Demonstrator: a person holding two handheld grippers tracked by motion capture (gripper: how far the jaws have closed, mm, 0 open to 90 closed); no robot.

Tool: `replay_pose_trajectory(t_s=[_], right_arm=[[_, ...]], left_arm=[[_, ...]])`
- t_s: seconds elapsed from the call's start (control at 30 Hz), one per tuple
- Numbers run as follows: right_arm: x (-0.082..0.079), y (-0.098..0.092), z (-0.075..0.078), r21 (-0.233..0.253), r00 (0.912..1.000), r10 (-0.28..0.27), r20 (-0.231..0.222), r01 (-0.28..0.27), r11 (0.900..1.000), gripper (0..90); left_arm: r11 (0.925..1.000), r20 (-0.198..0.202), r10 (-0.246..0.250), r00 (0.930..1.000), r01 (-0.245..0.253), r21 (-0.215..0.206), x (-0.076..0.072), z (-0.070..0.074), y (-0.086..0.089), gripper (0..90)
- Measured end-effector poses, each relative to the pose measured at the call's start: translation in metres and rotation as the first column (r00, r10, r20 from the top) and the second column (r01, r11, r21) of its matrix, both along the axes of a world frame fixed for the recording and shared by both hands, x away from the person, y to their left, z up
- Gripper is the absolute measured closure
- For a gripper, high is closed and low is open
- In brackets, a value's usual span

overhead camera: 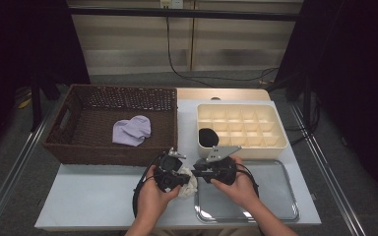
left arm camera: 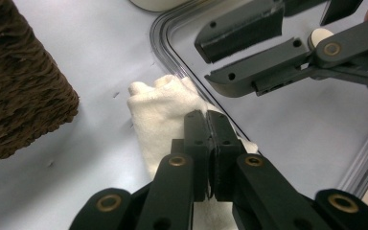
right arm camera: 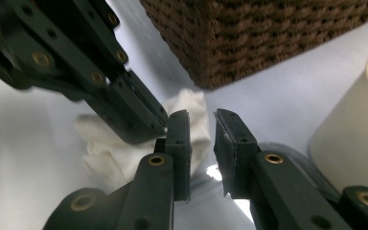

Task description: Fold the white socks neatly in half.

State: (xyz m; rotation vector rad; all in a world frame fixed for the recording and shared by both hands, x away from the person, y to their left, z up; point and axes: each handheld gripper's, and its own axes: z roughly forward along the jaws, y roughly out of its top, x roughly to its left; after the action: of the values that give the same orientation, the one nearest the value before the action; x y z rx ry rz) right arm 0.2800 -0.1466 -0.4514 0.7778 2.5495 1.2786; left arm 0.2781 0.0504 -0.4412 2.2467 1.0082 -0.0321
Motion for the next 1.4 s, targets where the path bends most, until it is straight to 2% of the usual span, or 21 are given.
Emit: replay_pose_trajectory(t_s=[0.37, 0.47, 0.53, 0.7, 0.87, 1.03, 1.2, 1.3, 1.4], right_arm=[[0.010, 0.011, 0.008, 0.009, 1.0000, -0.005, -0.004, 0.005, 1.000, 73.3], [0.013, 0.012, 0.007, 0.013, 0.9998, -0.003, -0.020, 0.003, 1.000, 73.2], [0.014, 0.013, 0.004, 0.009, 0.9995, 0.002, -0.031, -0.002, 1.000, 75.4], [0.015, 0.014, -0.003, -0.024, 0.9980, 0.012, -0.063, -0.013, 1.000, 89.7], [0.017, 0.011, -0.006, -0.049, 0.9973, 0.010, -0.073, -0.014, 0.999, 90.0], [0.016, 0.009, -0.007, -0.062, 0.9977, 0.004, -0.068, -0.008, 0.998, 90.0], [0.016, 0.009, -0.010, -0.063, 0.9985, 0.003, -0.055, -0.006, 0.998, 90.0], [0.016, 0.007, -0.013, -0.067, 0.9979, -0.003, -0.064, -0.002, 0.998, 90.0], [0.015, 0.004, -0.015, -0.060, 0.9969, -0.006, -0.078, 0.001, 0.998, 90.0]], left_arm=[[0.9998, 0.023, -0.021, 0.9995, 0.021, 0.004, -0.003, -0.001, -0.003, 88.1], [0.9999, 0.027, -0.016, 0.9995, 0.016, 0.002, -0.004, -0.001, -0.005, 88.0], [0.9998, 0.032, -0.017, 0.9993, 0.017, 0.001, -0.005, -0.001, -0.005, 88.0], [0.9997, 0.041, -0.022, 0.9989, 0.022, -0.007, -0.005, -0.001, -0.006, 87.8], [0.9995, 0.041, -0.023, 0.9989, 0.024, -0.021, -0.005, -0.001, -0.007, 87.0], [0.9987, 0.053, -0.036, 0.9979, 0.038, -0.033, -0.006, 0.002, -0.008, 81.3], [0.9982, 0.050, -0.010, 0.9987, 0.013, -0.059, -0.004, 0.009, 0.000, 78.1], [0.9980, 0.057, 0.017, 0.9983, -0.013, -0.062, -0.004, 0.014, 0.007, 78.1], [0.9977, 0.047, 0.035, 0.9983, -0.032, -0.059, -0.002, 0.016, 0.013, 81.3]])
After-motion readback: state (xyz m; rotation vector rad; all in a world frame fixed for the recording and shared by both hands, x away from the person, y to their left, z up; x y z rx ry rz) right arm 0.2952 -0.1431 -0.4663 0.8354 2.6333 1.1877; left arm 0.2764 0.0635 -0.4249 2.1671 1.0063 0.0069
